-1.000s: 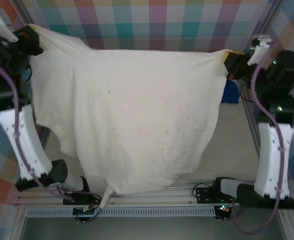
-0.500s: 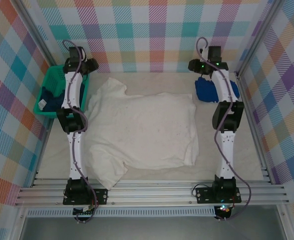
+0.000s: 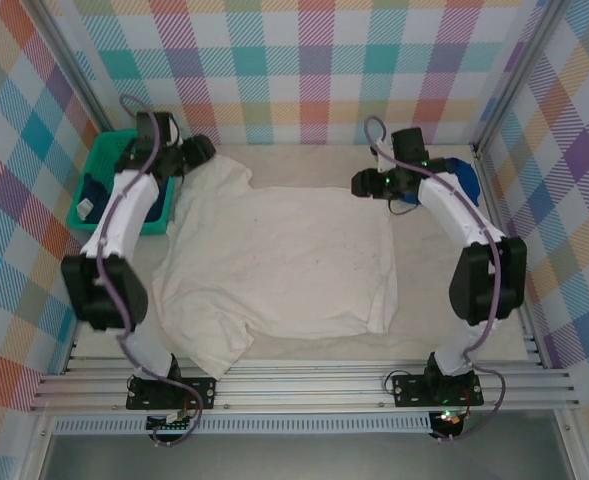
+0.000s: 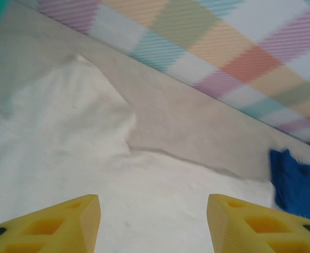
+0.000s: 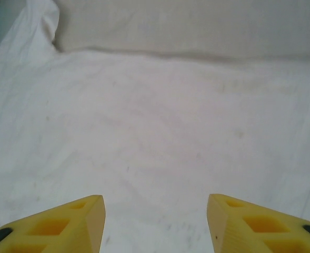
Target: Fold the inside-out t-shirt
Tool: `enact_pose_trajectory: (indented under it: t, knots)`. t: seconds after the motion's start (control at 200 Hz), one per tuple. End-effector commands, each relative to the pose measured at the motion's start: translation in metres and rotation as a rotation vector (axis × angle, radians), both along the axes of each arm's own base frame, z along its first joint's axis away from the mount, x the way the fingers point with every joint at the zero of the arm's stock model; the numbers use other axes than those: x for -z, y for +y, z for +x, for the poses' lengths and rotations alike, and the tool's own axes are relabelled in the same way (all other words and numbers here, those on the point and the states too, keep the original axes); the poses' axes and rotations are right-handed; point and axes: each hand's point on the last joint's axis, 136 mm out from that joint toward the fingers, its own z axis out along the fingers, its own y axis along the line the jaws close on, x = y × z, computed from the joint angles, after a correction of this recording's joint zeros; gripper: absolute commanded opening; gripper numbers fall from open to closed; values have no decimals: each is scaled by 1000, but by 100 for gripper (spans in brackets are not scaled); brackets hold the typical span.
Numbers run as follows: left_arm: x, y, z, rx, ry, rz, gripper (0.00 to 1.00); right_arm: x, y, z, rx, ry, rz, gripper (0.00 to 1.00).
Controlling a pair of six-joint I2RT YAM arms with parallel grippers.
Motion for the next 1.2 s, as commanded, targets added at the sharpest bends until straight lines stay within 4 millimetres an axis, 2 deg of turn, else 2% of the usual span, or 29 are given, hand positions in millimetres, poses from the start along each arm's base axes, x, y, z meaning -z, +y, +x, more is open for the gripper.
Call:
enact_pose_trajectory:
  t: [0.0,0.08,0.25,0.33,0.44,0.675,0.835,0.98,1.13,1.195]
  knots:
    - [61,-5,-13,-24,33,-34,56,35,12,9,5,60,94,56]
    - [91,3,-13,-48,71,30,56,46,19,34,26,58,120,55]
    - [138,-1,9,-30,146,119,57,93,1,77,160,112,2,55]
    - [160,-4,20,-9,206,138,58,105,-2,92,196,118,-12,56]
    - [185,-1,33,-13,288,174,58,124,-14,102,262,165,-55,55]
    - [226,-12,64,23,386,161,59,160,-32,113,388,318,-24,52]
    - [241,-24,83,52,408,157,60,171,-36,129,422,343,-13,47]
    - [244,-40,106,82,400,157,60,176,-38,150,441,342,-2,44]
    - [246,-51,136,91,376,160,61,171,-37,181,442,282,34,44]
    - [236,-56,153,92,330,141,61,163,-36,195,430,236,69,44]
